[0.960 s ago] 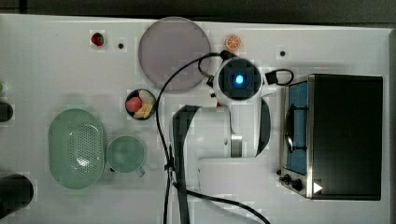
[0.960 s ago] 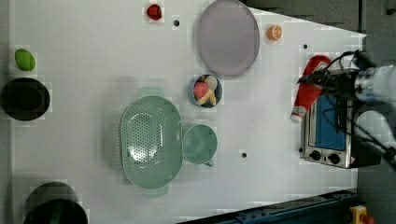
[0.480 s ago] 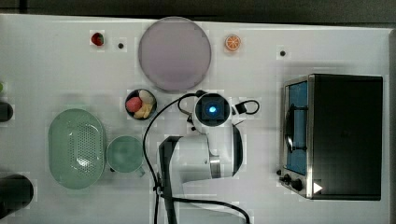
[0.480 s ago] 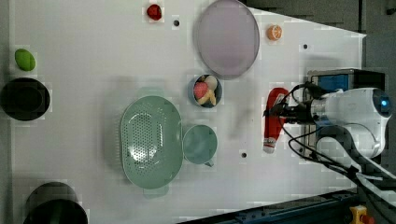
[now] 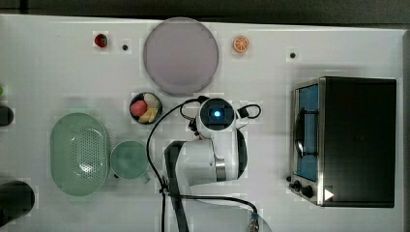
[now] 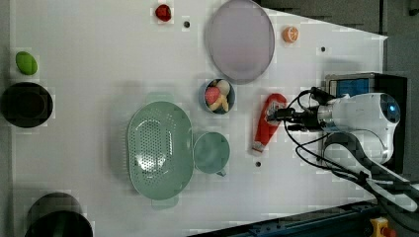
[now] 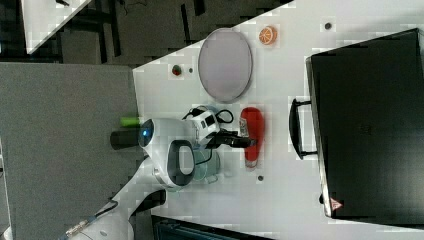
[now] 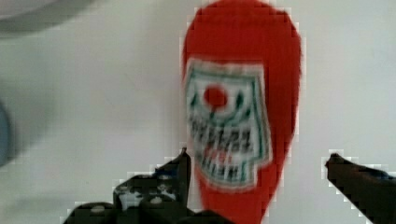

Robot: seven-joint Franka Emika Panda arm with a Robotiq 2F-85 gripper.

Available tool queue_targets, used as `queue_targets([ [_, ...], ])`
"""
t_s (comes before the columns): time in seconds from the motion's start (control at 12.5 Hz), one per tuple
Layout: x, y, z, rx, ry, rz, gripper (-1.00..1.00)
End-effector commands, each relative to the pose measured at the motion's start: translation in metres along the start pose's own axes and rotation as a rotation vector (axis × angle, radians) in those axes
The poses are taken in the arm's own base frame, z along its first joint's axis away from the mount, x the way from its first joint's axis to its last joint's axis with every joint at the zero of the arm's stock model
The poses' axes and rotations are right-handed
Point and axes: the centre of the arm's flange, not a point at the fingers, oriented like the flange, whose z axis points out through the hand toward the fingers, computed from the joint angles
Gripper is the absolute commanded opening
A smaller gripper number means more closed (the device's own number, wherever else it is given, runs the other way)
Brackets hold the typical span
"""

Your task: Pick ketchup from strainer and place it on the table

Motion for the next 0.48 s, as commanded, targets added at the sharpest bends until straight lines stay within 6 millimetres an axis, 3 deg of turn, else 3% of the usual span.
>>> queue_targets([
  [0.08, 0.022, 0.003, -0.05, 0.016, 0.111, -0.009, 1.0],
  [0.48, 0.043, 0.003, -0.168, 0.052, 0.182, 0.173, 1.0],
])
